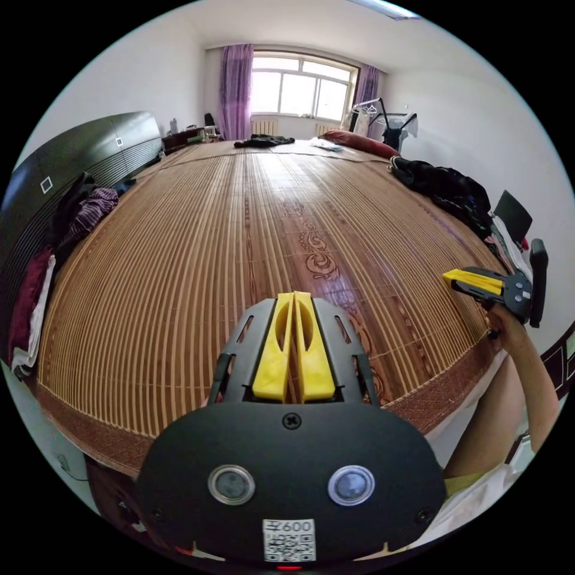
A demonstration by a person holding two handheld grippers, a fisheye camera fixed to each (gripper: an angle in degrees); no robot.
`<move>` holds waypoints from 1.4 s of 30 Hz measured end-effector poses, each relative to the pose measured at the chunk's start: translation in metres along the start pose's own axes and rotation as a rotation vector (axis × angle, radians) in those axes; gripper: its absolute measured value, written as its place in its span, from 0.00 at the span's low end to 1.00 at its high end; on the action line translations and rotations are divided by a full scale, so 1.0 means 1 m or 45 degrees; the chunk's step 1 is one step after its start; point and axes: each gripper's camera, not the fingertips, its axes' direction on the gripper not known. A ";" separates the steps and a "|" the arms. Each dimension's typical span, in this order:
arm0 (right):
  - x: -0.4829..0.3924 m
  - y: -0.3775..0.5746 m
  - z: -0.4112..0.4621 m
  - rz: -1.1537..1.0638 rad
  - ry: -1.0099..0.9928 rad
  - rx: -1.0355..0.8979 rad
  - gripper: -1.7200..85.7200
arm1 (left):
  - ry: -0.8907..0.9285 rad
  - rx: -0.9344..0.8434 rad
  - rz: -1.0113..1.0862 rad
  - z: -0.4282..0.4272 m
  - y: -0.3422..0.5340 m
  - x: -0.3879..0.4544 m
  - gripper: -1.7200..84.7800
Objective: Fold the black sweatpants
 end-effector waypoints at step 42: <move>0.274 0.121 0.216 0.045 -0.062 0.002 0.01 | -0.367 -0.058 0.209 0.236 0.040 0.327 0.02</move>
